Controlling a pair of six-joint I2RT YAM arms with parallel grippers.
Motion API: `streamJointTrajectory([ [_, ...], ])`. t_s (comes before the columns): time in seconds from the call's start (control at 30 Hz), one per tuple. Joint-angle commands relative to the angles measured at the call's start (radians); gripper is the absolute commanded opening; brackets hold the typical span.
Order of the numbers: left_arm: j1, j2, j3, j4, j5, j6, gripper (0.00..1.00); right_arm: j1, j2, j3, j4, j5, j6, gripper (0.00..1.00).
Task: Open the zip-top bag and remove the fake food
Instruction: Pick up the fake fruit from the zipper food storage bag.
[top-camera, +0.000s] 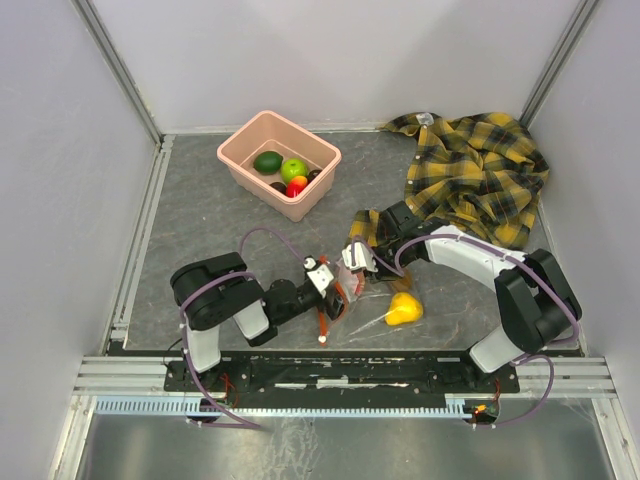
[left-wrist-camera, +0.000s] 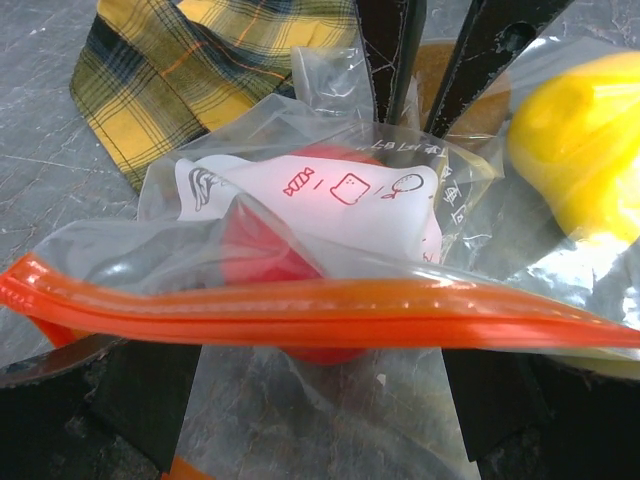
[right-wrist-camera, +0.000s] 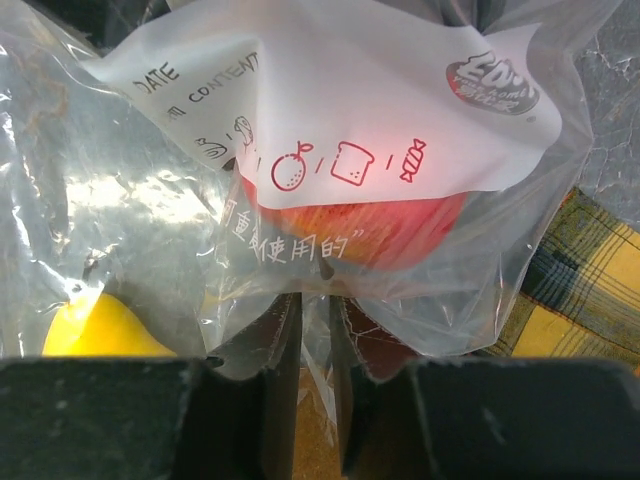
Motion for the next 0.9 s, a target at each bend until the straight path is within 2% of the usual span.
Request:
streamJointTrajectory([
  [0.0, -0.004, -0.03, -0.03, 0.109, -0.018, 0.008, 0.99, 0.005, 0.004, 0.042, -0.041, -0.032, -0.016, 0.25],
  [0.03, -0.005, -0.039, -0.044, 0.109, -0.011, 0.018, 0.99, 0.006, -0.001, 0.045, -0.044, -0.024, -0.016, 0.26],
  [0.23, -0.005, -0.088, -0.098, 0.094, 0.01, 0.055, 0.99, 0.003, -0.061, 0.021, -0.017, -0.058, -0.013, 0.52],
  [0.33, -0.005, -0.098, -0.096, 0.07, 0.006, 0.069, 0.99, 0.003, -0.072, -0.003, 0.012, -0.068, -0.018, 0.59],
  [0.53, -0.005, -0.117, -0.072, -0.007, -0.051, 0.091, 0.99, 0.013, -0.053, -0.022, 0.087, -0.04, 0.04, 0.6],
  [0.73, -0.004, -0.119, -0.028, -0.06, -0.091, 0.103, 0.99, 0.042, -0.02, -0.022, 0.103, -0.004, 0.046, 0.53],
  [0.87, -0.005, -0.109, -0.014, -0.032, -0.075, 0.103, 1.0, 0.067, -0.003, -0.014, 0.098, 0.011, 0.045, 0.47],
])
